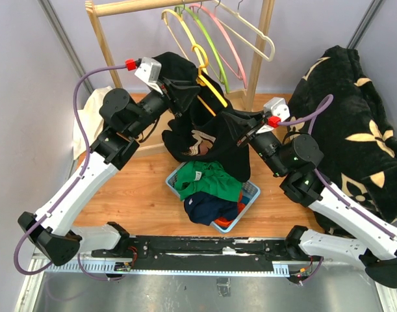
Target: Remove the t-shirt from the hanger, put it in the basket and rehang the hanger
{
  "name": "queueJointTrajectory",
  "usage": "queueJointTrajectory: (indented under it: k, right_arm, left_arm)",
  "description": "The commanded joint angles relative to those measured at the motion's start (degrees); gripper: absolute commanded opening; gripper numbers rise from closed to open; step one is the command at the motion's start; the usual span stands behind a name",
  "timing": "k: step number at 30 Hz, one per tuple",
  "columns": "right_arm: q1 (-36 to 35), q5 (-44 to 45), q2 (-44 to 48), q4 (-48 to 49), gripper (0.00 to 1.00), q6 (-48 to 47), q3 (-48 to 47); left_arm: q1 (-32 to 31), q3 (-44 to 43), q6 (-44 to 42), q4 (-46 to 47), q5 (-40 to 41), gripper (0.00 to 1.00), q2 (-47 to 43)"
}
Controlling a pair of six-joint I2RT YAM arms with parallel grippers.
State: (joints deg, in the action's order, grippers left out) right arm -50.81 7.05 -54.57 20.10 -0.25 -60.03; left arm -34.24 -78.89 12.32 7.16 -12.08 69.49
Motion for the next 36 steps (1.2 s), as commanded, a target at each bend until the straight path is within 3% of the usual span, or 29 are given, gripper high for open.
queueJointTrajectory:
  k: [1, 4, 12, 21, 27, 36]
  right_arm:
    - [-0.17, 1.38, 0.16, 5.04, 0.01, -0.97, -0.07]
    - [-0.19, 1.52, 0.14, 5.04, 0.01, -1.23, 0.02]
    - [-0.17, 0.45, -0.08, 4.95, 0.01, -1.50, 0.26]
    - [-0.22, -0.81, -0.03, 4.81, 0.01, -0.63, 0.64]
    - [-0.22, -0.98, 0.31, 4.40, 0.01, -0.80, 0.65]
    - [-0.21, -1.51, 0.52, 4.49, 0.01, -0.63, 0.88]
  left_arm:
    - [-0.13, -0.04, 0.35, -6.17, 2.99, 0.49, -1.30]
    - [-0.13, 2.24, 0.26, -6.00, 5.57, 0.70, -3.53]
    - [-0.13, 4.68, -1.61, 0.01, 6.59, 0.79, -8.91]
    - [-0.13, -1.43, -7.07, 4.38, 5.09, 0.78, -3.43]
    - [-0.13, -3.09, -10.51, 6.11, 3.96, 0.68, 0.01]
    - [-0.13, -4.22, -12.96, 7.22, 1.88, 0.63, 2.59]
